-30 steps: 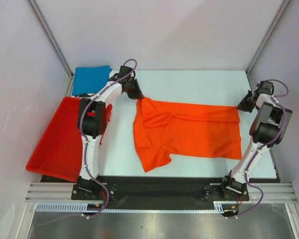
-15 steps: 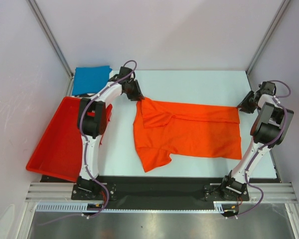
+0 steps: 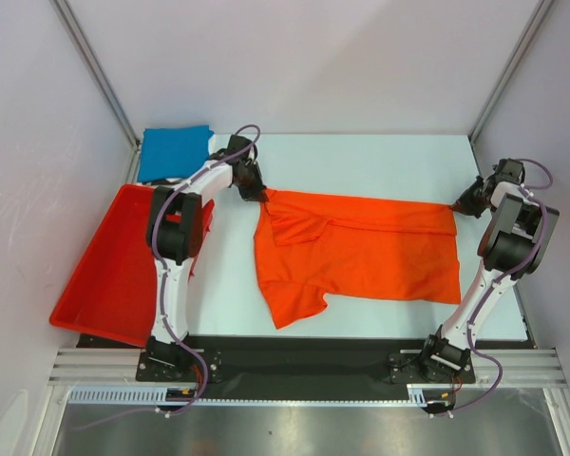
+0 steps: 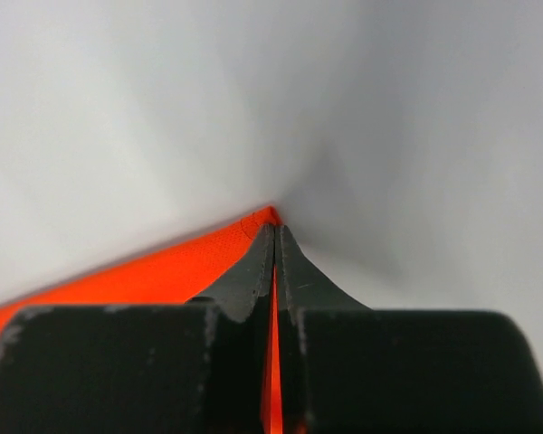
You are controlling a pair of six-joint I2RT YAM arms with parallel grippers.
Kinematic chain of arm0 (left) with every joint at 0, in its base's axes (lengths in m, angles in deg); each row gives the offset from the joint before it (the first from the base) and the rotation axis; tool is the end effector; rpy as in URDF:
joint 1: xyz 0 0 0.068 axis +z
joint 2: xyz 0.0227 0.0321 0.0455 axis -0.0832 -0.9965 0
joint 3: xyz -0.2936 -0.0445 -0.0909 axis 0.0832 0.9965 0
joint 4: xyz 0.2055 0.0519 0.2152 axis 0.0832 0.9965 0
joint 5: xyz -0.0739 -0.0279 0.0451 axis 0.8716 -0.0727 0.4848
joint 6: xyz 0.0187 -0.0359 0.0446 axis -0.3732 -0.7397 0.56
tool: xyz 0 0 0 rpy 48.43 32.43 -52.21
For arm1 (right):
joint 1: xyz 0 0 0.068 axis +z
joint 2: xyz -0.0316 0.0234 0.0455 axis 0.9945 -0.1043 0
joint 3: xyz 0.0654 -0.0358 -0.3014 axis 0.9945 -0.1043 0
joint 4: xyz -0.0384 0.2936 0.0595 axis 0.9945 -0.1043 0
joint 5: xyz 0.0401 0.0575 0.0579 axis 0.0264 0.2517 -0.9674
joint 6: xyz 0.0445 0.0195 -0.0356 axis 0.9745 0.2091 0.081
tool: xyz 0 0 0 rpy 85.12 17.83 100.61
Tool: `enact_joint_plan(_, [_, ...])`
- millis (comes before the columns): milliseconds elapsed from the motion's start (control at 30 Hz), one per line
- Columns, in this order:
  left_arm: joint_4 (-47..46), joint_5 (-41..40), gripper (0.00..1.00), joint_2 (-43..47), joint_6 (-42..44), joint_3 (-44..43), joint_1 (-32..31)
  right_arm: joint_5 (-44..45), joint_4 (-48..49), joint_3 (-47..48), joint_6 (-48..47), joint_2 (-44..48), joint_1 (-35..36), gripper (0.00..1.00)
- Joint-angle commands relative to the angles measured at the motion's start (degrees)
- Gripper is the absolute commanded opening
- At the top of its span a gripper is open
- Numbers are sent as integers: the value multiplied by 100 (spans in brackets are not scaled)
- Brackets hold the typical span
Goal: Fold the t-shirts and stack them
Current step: Fold the tshirt
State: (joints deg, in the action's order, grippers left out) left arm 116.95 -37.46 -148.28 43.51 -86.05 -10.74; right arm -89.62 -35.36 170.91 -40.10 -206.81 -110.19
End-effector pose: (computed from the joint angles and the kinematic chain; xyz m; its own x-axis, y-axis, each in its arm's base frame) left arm 0.5371 -0.1593 0.1637 -0.9016 -0.2958 -0.3157 -0.1423 0.8919 -0.4292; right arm 0.4673 -0.2141 0.1517 -0.6302 0.6383 -0.4420 0.4835 0.7681 0.4199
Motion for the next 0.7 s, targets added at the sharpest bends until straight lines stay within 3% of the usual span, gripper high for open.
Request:
enact_joint_plan(0, [80, -166, 0, 117, 135, -251, 118, 220, 162, -13, 81, -9, -46, 0])
enact_joint_plan(133, [115, -139, 12, 116, 214, -366, 180, 176, -13, 128, -16, -44, -37, 3])
enact_joint_plan(233, [151, -209, 28, 257, 241, -419, 206, 413, -198, 172, -147, 70, -37, 28])
enact_joint_plan(367, [98, -289, 51, 363, 329, -506, 215, 414, -199, 163, -384, 228, -11, 41])
enact_joint_plan(567, [45, 246, 64, -225, 654, -1059, 224, 36, -251, 330, -447, 0, 33, 48])
enact_joint_plan(667, [-7, 475, 64, -436, 680, -1139, 224, -9, -269, 374, -438, -88, 112, 48])
